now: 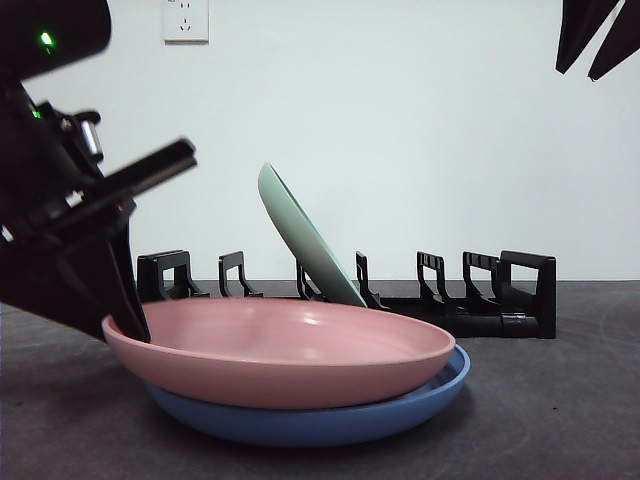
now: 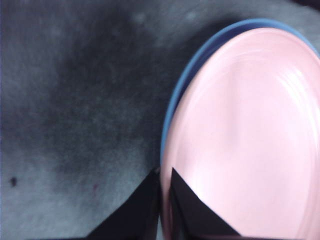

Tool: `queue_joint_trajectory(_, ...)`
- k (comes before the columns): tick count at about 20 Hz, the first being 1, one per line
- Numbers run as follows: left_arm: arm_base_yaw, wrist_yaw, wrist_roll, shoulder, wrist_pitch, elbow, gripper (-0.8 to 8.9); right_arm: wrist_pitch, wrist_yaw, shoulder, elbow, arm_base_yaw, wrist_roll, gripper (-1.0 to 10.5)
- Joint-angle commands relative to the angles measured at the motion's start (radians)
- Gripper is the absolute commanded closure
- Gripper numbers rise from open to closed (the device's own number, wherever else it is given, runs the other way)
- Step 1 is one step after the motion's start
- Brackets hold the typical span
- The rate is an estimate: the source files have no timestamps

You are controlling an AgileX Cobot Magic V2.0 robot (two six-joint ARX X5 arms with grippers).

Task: Place the plate

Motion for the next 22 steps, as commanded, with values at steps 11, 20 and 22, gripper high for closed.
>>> queue_joint_trajectory(11, -0.019, 0.005, -0.014, 0.111, 0.108, 0.01, 8.05, 0.006, 0.0, 0.01, 0.023, 0.005, 0.002, 7.7)
queue_joint_trajectory(20, -0.023, 0.04, -0.014, 0.105, 0.129, 0.014, 6.64, -0.006, 0.0, 0.01, 0.023, 0.005, 0.002, 7.7)
queue_joint_trajectory(22, -0.019, 0.04, 0.005, 0.09, 0.119, 0.014, 5.82, -0.009, -0.001, 0.01, 0.023, 0.005, 0.002, 7.7)
